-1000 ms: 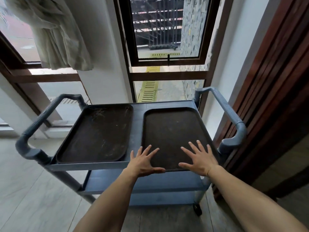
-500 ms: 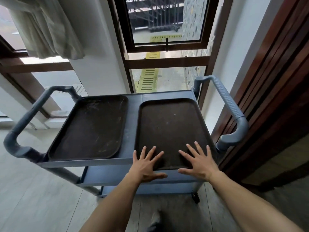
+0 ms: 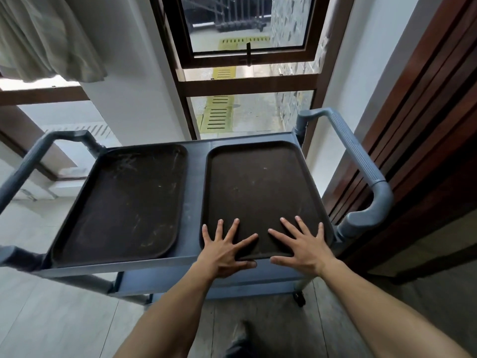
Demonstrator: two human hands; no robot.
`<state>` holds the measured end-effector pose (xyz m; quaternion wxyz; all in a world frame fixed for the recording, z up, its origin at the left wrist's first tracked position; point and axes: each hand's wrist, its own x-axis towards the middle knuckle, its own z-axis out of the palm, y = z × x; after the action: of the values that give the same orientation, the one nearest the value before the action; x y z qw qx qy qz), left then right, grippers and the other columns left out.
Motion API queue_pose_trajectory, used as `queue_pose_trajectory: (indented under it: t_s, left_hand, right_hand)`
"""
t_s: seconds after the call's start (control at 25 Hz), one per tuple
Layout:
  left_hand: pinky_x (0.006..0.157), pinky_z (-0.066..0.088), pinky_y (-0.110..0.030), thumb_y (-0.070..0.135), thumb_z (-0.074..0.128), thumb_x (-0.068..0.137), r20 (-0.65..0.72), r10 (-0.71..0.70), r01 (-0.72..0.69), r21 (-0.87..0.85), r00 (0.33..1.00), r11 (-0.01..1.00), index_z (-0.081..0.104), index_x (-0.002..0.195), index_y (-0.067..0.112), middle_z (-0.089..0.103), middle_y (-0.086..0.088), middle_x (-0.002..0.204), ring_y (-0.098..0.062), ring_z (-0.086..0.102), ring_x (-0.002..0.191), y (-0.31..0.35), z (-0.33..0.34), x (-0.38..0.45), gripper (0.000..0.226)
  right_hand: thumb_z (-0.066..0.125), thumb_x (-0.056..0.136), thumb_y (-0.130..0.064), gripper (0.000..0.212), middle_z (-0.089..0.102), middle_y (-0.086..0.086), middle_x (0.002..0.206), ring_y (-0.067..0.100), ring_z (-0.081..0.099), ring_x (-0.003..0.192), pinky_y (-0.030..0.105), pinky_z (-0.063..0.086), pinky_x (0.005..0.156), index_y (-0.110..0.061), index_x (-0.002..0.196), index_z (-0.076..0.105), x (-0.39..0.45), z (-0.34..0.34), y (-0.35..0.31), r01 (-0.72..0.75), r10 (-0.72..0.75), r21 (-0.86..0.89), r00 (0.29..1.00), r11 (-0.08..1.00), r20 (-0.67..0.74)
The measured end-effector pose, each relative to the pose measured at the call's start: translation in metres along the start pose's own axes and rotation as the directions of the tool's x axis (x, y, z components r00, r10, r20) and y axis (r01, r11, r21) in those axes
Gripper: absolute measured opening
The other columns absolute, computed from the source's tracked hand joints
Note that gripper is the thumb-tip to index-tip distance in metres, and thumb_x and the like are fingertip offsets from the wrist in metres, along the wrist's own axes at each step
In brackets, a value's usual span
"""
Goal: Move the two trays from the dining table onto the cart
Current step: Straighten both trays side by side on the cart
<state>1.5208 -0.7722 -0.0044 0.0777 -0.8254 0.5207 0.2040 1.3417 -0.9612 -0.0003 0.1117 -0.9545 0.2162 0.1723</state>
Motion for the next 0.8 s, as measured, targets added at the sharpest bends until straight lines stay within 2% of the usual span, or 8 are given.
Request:
queue_pose_trajectory:
  t_s: [0.12,0.2,0.28,0.36,0.48,0.6,0.72,0.8]
  left_hand:
    - [0.106,-0.016,-0.072,0.092,0.016,0.073,0.040,0.017,-0.017,0.002,0.999,1.000,-0.020,0.132,0.074,-0.030,0.000,0.161,-0.046,-0.024,0.144,-0.005,-0.006,0.015,0.072]
    - [0.109,-0.008,-0.074,0.089,0.014,0.078,0.080,-0.002,0.007,-0.071,0.997,0.997,-0.011,0.137,0.072,-0.024,0.005,0.163,-0.043,-0.021,0.147,-0.005,-0.013,0.034,0.066]
    - [0.109,-0.004,-0.076,0.092,0.016,0.075,0.141,-0.027,0.043,-0.110,0.990,0.993,-0.004,0.141,0.069,-0.024,0.009,0.163,-0.039,-0.022,0.148,-0.003,-0.021,0.052,0.073]
    - [0.105,-0.008,-0.078,0.099,0.021,0.063,0.193,-0.033,0.055,-0.110,0.981,0.992,-0.010,0.141,0.068,-0.034,0.010,0.159,-0.038,-0.031,0.144,0.001,-0.020,0.059,0.089]
    - [0.102,-0.014,-0.078,0.103,0.027,0.052,0.178,-0.008,0.025,-0.092,0.984,0.995,-0.020,0.138,0.068,-0.043,0.009,0.153,-0.039,-0.038,0.139,0.003,-0.009,0.058,0.104]
    - [0.102,-0.015,-0.077,0.099,0.039,0.055,0.145,0.025,-0.016,-0.059,0.989,0.998,-0.027,0.136,0.065,-0.048,0.007,0.148,-0.039,-0.040,0.138,0.000,-0.004,0.052,0.109]
    - [0.105,-0.014,-0.076,0.091,0.046,0.066,0.088,0.038,-0.039,0.015,0.995,0.999,-0.031,0.136,0.061,-0.045,0.004,0.150,-0.039,-0.036,0.140,-0.003,0.005,0.042,0.109]
    - [0.107,-0.011,-0.074,0.085,0.047,0.073,0.046,0.033,-0.034,0.020,0.998,0.999,-0.028,0.139,0.060,-0.040,0.002,0.155,-0.039,-0.033,0.143,-0.003,0.011,0.035,0.104]
  right_hand:
    - [0.007,0.062,-0.100,0.087,-0.014,-0.014,0.164,0.026,-0.018,0.150,0.076,-0.011,0.104,-0.067,0.142,-0.008,0.015,-0.002,0.004,-0.030,0.029,0.019,0.999,0.999,0.024]
    - [0.006,0.063,-0.099,0.085,-0.017,-0.013,0.164,0.027,-0.022,0.149,0.076,-0.013,0.103,-0.067,0.141,-0.008,0.026,0.002,0.005,-0.072,0.070,0.051,0.997,0.996,0.043]
    - [0.007,0.060,-0.101,0.089,-0.024,-0.011,0.162,0.029,-0.027,0.147,0.077,-0.016,0.100,-0.068,0.140,-0.012,0.032,0.007,0.005,-0.093,0.089,0.047,0.994,0.995,0.063]
    - [0.013,0.054,-0.104,0.097,-0.030,-0.011,0.160,0.030,-0.030,0.145,0.078,-0.017,0.099,-0.068,0.138,-0.018,0.035,0.008,0.005,-0.079,0.076,0.021,0.992,0.997,0.099]
    - [0.031,0.055,-0.101,0.105,-0.033,-0.009,0.159,0.034,-0.030,0.145,0.080,-0.014,0.098,-0.066,0.136,-0.024,0.034,0.010,0.008,-0.066,0.068,-0.022,0.993,0.998,0.099]
    - [0.045,0.064,-0.091,0.104,-0.032,-0.007,0.160,0.035,-0.029,0.145,0.081,-0.010,0.099,-0.065,0.137,-0.025,0.032,0.010,0.008,-0.055,0.058,-0.042,0.994,0.998,0.088]
    - [0.046,0.072,-0.085,0.097,-0.027,-0.008,0.162,0.034,-0.025,0.147,0.081,-0.008,0.101,-0.065,0.139,-0.020,0.029,0.010,0.007,-0.061,0.063,-0.032,0.997,0.998,0.050]
    - [0.044,0.074,-0.085,0.093,-0.025,-0.007,0.163,0.034,-0.024,0.147,0.080,-0.006,0.102,-0.065,0.140,-0.019,0.028,0.009,0.006,-0.057,0.058,-0.038,0.998,0.998,0.039]
